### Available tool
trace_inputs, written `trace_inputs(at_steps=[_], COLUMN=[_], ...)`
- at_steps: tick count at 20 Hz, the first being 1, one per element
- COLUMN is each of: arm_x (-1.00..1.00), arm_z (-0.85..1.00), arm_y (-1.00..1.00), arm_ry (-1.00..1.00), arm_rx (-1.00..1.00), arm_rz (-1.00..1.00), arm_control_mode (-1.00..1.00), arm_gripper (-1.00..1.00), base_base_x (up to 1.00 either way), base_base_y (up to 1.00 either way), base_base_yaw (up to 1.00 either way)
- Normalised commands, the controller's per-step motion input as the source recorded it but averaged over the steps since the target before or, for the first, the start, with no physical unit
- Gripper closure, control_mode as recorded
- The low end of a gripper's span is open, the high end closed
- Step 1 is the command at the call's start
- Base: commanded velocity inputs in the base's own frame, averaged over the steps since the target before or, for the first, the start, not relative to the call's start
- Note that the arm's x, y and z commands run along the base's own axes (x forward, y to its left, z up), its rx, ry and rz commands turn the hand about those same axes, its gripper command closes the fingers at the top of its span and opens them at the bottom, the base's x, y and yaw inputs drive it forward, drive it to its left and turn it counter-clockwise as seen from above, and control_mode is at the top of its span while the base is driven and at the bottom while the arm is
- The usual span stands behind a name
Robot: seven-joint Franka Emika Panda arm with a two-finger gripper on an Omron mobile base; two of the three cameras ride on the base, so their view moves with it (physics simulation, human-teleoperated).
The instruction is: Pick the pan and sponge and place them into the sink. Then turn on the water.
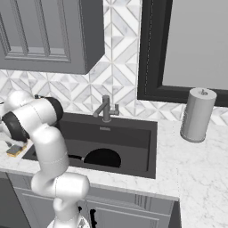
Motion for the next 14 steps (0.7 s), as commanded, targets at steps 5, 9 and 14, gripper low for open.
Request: trace_inputs(at_steps=[5, 9, 14], arm_x=[0.0, 0.0, 0.0], arm_z=[-0.27, -0.27, -0.27], arm_y=[0.01, 0.05, 0.04], arm_ry=[-0.04, -0.13, -0.11], arm_rx=[0.0, 0.01, 0.01], arm_rz=[0.03, 0.04, 0.02], arm_control_mode=[-1.0, -1.0, -1.0], arm_gripper=[-1.0, -1.0, -1.0], base_base_x=[0.0, 0.0, 0.0], base_base_y=[0.0, 0.0, 0.0], base_base_yaw=[0.0, 0.0, 0.0])
